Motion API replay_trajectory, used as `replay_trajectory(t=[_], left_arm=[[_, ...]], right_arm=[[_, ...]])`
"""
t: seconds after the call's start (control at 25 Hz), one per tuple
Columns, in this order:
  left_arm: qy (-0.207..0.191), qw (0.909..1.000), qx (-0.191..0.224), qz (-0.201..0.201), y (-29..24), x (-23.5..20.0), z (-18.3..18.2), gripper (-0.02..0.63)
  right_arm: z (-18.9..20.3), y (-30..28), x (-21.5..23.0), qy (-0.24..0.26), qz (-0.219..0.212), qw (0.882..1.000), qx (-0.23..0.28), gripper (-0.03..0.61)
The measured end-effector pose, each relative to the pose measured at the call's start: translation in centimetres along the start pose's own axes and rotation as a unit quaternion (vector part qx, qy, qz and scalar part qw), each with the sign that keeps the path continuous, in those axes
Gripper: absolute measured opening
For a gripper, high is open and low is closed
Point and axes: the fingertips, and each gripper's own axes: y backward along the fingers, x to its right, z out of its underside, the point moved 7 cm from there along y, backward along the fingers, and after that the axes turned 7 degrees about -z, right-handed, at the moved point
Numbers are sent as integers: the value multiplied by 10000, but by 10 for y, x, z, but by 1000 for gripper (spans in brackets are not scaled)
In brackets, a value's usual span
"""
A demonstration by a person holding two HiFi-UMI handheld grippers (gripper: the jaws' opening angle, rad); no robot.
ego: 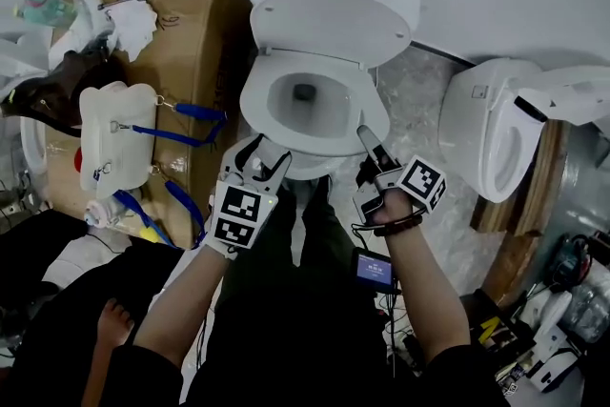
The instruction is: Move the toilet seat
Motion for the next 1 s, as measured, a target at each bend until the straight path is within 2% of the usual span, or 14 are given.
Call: replay_trajectory(t=[0.08, 0.44, 0.64, 0.72, 0.8, 0.84, 0.92, 1.0], left_arm=[[-108, 9999, 73, -77, -1, -4, -11, 239], [59, 9990, 374, -219, -9, -20, -53, 238], [126, 9982, 418, -413, -13, -22, -75, 239], [177, 9974, 457, -531, -16, -23, -84, 238], [271, 9960, 519, -674, -18, -25, -93, 238], [317, 9952, 550, -745, -20, -25, -98, 238], [411, 9934, 606, -882, -24, -26, -107, 238], [483, 9916, 651, -1008, -28, -27, -116, 238]], right_arm=[[-4, -2, -10, 96, -17, 9999, 33, 279], [-22, -3, -39, 548, -372, 9977, 104, 279], [-31, 14, -58, 1097, -405, 9931, 18, 279], [-37, 22, -67, 1536, -329, 9876, -14, 279], [-44, 28, -77, 2263, -218, 9738, -81, 278], [-49, 30, -82, 2715, -124, 9623, -120, 278], [-59, 31, -91, 3654, 124, 9305, -205, 278], [-69, 27, -100, 4377, 295, 8982, -271, 278]])
